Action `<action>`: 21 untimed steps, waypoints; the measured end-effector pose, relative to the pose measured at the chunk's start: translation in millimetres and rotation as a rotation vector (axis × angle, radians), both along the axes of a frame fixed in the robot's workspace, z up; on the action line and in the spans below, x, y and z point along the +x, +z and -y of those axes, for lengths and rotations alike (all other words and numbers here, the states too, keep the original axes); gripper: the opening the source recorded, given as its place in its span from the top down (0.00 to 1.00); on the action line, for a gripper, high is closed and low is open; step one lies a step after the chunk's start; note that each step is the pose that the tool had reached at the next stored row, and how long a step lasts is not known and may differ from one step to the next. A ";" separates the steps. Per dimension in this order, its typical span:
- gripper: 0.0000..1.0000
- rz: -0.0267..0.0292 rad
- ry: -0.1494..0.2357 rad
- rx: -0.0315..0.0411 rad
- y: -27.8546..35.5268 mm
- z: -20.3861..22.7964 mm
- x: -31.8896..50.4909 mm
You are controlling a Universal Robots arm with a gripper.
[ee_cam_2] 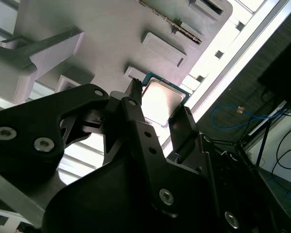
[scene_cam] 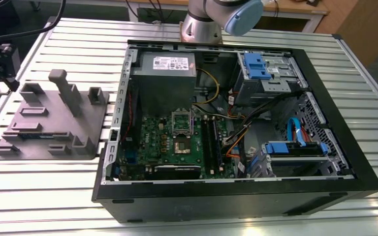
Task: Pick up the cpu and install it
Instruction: 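Pick up the cpu and move it towards the insertion slot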
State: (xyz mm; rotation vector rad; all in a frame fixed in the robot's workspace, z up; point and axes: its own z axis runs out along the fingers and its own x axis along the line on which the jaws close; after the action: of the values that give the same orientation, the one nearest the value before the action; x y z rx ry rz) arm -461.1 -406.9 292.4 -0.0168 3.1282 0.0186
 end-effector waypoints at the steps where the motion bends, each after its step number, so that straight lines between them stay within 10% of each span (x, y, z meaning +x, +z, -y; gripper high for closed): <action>1: 0.53 0.0000 0.000 -0.0007 0.6 0.0 0.0; 21: 0.53 0.0001 -0.003 -0.0303 15.7 -0.1 0.0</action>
State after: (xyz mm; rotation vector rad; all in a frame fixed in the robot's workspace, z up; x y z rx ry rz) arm -461.1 -406.8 308.1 -0.0117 3.1282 -0.0288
